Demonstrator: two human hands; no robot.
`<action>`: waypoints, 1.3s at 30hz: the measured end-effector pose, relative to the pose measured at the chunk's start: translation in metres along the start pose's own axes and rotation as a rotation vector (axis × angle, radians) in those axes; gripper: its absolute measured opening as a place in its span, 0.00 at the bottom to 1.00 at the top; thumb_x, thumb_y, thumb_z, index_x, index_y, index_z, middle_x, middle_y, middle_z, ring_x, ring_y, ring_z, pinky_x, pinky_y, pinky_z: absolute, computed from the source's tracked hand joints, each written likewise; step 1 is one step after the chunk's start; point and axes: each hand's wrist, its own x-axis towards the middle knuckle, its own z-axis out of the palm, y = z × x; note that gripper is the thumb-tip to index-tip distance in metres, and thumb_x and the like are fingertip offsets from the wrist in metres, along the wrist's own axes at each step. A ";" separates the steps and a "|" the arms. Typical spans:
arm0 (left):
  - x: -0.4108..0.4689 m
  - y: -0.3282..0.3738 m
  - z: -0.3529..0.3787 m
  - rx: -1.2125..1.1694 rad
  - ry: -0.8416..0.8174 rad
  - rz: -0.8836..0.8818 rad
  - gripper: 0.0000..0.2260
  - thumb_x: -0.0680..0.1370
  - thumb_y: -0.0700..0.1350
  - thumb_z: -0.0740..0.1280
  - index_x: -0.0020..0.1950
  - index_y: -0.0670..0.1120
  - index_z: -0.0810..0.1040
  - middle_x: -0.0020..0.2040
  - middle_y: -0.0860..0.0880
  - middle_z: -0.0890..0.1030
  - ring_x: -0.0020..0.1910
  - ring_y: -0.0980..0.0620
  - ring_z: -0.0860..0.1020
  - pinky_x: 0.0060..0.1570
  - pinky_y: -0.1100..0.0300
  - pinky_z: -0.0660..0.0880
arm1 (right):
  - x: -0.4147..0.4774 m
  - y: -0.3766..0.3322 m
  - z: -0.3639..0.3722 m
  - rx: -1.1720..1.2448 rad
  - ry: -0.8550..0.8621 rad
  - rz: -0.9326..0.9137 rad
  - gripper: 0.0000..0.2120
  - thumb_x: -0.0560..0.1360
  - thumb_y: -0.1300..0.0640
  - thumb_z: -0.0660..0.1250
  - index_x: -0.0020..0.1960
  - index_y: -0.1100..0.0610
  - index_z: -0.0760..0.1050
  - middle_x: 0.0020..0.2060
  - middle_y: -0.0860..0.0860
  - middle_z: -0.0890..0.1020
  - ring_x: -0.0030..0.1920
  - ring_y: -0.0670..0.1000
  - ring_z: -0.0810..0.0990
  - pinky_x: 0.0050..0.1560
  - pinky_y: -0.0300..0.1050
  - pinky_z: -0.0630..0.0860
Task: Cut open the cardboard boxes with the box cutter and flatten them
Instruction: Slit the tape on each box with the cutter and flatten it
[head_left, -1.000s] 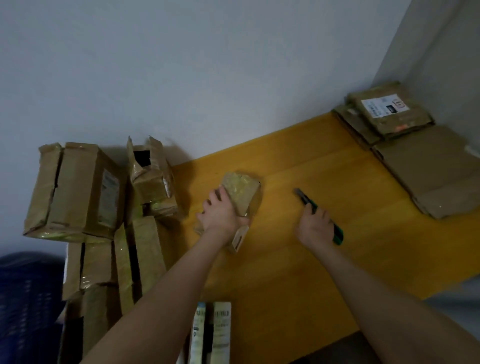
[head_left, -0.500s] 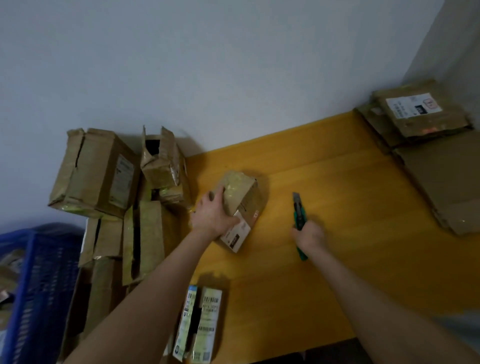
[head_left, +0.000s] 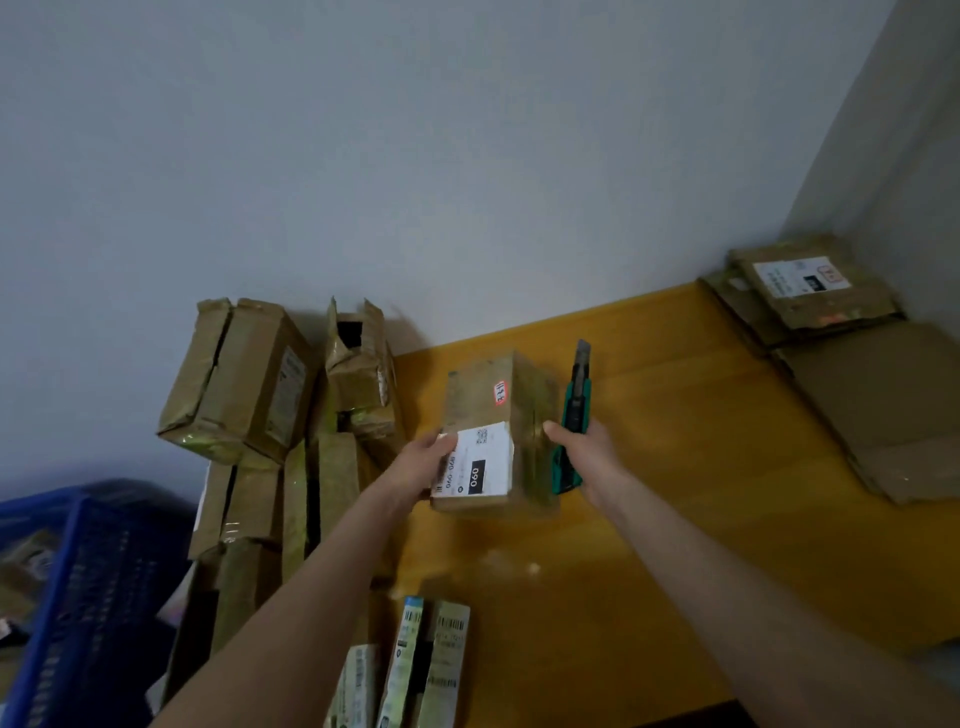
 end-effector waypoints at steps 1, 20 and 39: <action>0.001 0.001 0.001 0.128 0.044 0.071 0.16 0.83 0.47 0.60 0.71 0.47 0.71 0.56 0.46 0.82 0.51 0.50 0.80 0.48 0.57 0.76 | -0.002 0.000 0.001 -0.045 0.027 -0.024 0.23 0.78 0.57 0.67 0.71 0.59 0.66 0.63 0.55 0.75 0.62 0.57 0.73 0.58 0.50 0.72; 0.010 0.001 0.047 1.176 0.111 0.192 0.55 0.68 0.59 0.75 0.79 0.45 0.39 0.75 0.41 0.55 0.73 0.40 0.58 0.70 0.44 0.61 | -0.022 0.027 0.021 -0.210 0.161 0.020 0.16 0.81 0.54 0.62 0.65 0.60 0.67 0.44 0.54 0.77 0.41 0.52 0.79 0.39 0.46 0.77; 0.020 0.001 0.028 1.374 0.129 0.489 0.49 0.68 0.59 0.75 0.79 0.46 0.49 0.76 0.46 0.58 0.75 0.43 0.56 0.74 0.38 0.52 | -0.019 0.039 0.000 -0.295 0.069 -0.040 0.06 0.79 0.60 0.61 0.55 0.60 0.71 0.34 0.52 0.75 0.34 0.52 0.74 0.40 0.49 0.74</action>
